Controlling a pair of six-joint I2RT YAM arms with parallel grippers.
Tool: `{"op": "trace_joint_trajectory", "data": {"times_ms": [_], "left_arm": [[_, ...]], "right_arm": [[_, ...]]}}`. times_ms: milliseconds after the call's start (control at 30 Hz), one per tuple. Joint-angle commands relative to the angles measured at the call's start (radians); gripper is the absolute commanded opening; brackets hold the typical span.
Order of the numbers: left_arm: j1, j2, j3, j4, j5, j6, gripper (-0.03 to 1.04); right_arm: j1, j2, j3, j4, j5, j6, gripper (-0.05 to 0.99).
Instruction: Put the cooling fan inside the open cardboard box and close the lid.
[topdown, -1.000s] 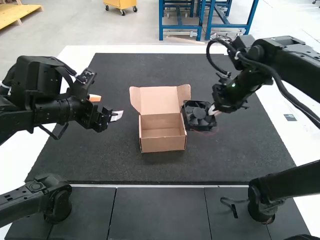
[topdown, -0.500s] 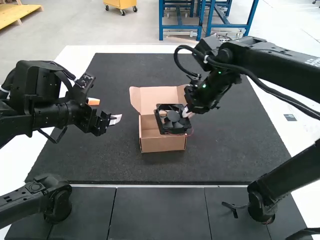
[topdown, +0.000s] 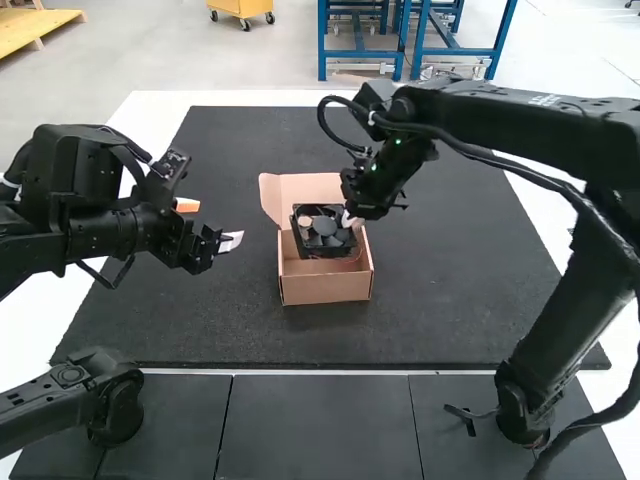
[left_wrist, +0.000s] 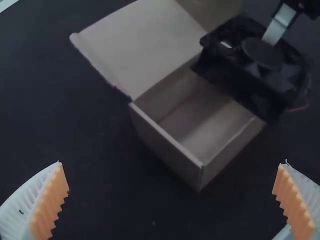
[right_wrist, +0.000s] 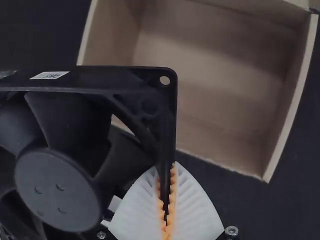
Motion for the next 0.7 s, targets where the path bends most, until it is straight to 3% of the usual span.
{"op": "trace_joint_trajectory", "data": {"times_ms": [0,400,667], "left_arm": [[-0.007,-0.019,-0.001,0.007,-0.009,0.01,0.97],[-0.007,-0.022,-0.001,0.002,-0.009,0.01,0.97],[-0.007,-0.021,-0.001,0.004,-0.009,0.01,0.97]], "right_arm": [[0.002,0.029,0.043,0.016,0.001,0.005,-0.02],[-0.001,0.144,0.049,0.099,0.072,0.026,-0.02],[-0.037,0.197,0.069,0.115,0.075,0.094,-0.02]]}}
